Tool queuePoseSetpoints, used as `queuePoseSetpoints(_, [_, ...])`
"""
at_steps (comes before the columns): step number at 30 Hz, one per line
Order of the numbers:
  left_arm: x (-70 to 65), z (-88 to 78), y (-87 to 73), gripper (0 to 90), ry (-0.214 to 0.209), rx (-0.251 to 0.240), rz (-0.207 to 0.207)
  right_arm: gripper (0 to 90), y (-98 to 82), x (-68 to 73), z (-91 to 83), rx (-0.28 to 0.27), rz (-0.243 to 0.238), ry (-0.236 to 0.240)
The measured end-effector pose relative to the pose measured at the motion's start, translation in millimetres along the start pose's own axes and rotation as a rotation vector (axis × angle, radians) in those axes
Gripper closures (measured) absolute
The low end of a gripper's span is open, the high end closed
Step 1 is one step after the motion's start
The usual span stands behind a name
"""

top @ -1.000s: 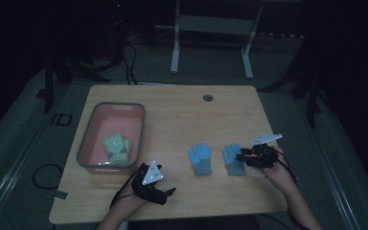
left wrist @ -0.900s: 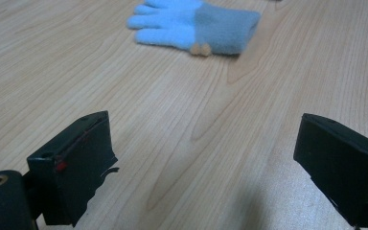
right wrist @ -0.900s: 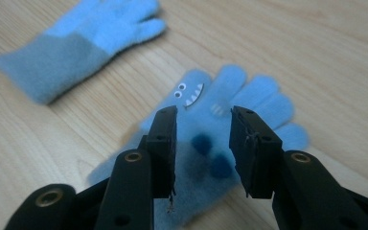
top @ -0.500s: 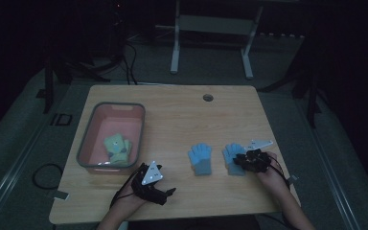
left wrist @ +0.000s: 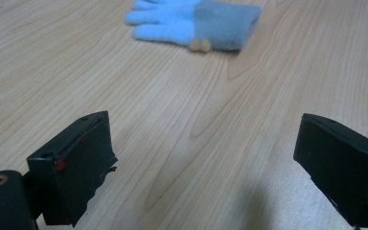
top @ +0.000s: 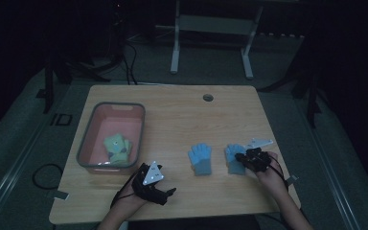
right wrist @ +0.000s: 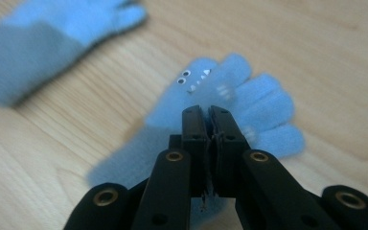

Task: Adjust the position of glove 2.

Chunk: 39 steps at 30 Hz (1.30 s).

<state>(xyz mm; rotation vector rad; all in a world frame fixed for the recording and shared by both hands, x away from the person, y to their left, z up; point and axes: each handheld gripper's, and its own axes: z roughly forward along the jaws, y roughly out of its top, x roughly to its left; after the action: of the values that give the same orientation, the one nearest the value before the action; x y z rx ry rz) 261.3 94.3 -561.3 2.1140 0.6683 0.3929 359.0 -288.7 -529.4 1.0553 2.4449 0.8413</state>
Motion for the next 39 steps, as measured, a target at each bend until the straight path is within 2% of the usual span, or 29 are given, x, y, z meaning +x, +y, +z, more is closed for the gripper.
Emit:
queuePoseSetpoints(3, [-0.6, -0.4, 0.7, 6.6, 0.002, -0.001, 0.004, 86.4, 5.6, -0.6, -7.0, -0.019, 0.001, 0.0])
queuePoseSetpoints(10, [-1.4, 0.2, 1.0, 6.6, 0.009, 0.011, 0.008, 86.4, 32.8, 2.7, -40.5, -0.117, -0.01, -0.009])
queuePoseSetpoints(14, [-1.8, 0.3, 1.2, 6.6, 0.007, 0.009, 0.009, 86.4, 41.9, 6.5, -48.7, -0.145, -0.021, 0.002])
queuePoseSetpoints(17, [-1.9, 0.1, 1.4, 6.6, 0.004, 0.008, 0.012, 86.5, 54.4, 13.4, -55.5, -0.162, -0.033, 0.027])
queuePoseSetpoints(26, [-1.7, -1.7, 2.1, 6.6, 0.009, -0.004, 0.014, 86.5, 80.9, 27.9, -62.9, -0.206, -0.068, 0.07])
queuePoseSetpoints(27, [-1.7, -1.6, 2.0, 6.6, 0.012, -0.004, 0.016, 86.5, 87.2, 33.1, -63.1, -0.216, -0.085, 0.08])
queuePoseSetpoints(39, [-1.5, -2.8, 2.0, 6.6, 0.02, -0.011, 0.02, 86.5, 107.5, 65.1, -48.2, -0.215, -0.141, 0.156])
